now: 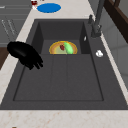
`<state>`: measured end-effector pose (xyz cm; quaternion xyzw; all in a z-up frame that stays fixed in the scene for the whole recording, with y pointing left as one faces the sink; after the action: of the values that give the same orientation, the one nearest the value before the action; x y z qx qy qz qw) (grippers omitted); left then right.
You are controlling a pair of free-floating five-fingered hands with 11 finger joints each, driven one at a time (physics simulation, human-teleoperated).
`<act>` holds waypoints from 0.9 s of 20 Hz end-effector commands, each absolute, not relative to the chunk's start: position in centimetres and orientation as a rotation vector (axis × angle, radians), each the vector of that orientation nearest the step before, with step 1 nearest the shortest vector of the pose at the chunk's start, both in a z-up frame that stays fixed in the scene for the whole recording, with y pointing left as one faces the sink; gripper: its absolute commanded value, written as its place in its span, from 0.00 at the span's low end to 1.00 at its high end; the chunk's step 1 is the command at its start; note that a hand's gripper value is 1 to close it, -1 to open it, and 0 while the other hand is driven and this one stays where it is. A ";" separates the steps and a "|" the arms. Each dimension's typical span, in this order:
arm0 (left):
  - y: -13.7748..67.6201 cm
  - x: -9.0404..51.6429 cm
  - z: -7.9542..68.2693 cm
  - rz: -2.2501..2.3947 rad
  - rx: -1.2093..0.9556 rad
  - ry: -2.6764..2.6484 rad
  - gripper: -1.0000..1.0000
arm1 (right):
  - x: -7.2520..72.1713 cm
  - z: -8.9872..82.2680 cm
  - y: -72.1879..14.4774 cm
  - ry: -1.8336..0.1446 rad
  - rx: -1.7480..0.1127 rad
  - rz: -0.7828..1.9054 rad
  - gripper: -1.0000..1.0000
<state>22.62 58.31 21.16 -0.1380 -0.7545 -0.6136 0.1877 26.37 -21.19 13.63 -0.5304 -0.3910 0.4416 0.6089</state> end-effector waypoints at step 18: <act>49.2 24.9 25.3 -1.779 -0.385 -2.039 1.00 | 26.4 13.6 -21.2 -0.903 -1.225 1.020 0.50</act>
<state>24.58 50.99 25.25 -0.1378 -0.7469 -0.6208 0.1942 26.37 -21.19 13.63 -0.5304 -0.3910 0.4416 0.6089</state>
